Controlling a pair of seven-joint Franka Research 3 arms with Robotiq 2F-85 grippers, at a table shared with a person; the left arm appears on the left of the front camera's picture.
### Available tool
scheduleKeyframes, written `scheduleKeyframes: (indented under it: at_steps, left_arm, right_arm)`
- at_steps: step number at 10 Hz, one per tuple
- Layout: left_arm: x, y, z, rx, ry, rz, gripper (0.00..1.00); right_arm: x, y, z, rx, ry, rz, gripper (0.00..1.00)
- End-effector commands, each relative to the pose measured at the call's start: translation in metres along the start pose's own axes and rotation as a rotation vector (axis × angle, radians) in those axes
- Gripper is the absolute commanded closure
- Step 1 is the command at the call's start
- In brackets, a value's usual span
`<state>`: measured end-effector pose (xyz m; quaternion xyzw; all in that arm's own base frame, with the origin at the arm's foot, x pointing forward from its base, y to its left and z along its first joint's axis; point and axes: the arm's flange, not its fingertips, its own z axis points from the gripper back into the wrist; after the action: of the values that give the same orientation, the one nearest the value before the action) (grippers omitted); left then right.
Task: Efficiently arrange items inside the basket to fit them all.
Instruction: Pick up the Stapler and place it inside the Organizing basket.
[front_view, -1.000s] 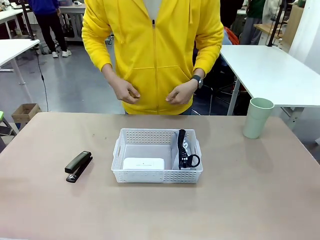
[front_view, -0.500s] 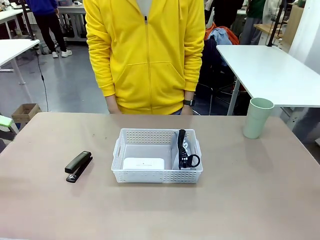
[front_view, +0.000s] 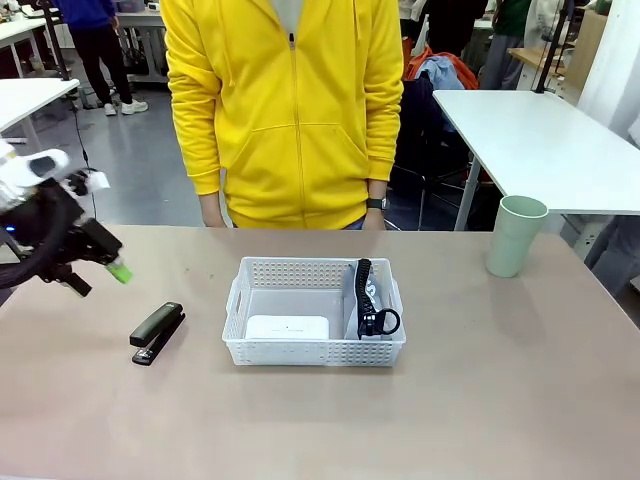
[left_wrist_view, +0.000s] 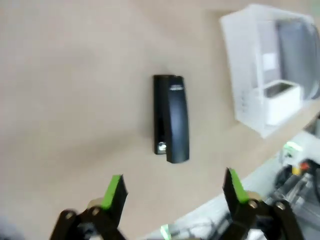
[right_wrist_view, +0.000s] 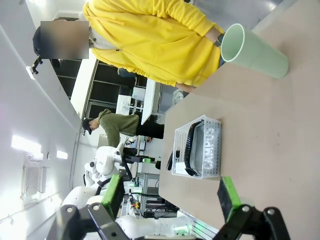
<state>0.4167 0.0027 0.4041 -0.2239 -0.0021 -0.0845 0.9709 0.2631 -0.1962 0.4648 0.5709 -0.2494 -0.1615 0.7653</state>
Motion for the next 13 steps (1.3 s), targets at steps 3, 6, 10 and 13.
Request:
scheduleKeyframes:
  at_steps: [3, 6, 10, 13]
  left_arm:
    - [0.029, -0.041, -0.028, 0.189, 0.079, 0.210, 0.00]
    - [0.024, -0.063, -0.064, 0.323, 0.040, 0.205, 0.00]
    - [0.027, -0.067, -0.064, 0.278, 0.056, 0.184, 0.00]
    - [0.026, -0.070, -0.070, 0.277, 0.053, 0.174, 0.00]
  right_arm:
    - [0.002, 0.000, -0.001, 0.025, -0.014, 0.027, 0.00]
    - [0.002, 0.000, -0.001, 0.025, -0.014, 0.027, 0.00]
    - [0.002, 0.000, -0.001, 0.025, -0.014, 0.027, 0.00]
    - [0.002, 0.000, -0.001, 0.025, -0.014, 0.027, 0.00]
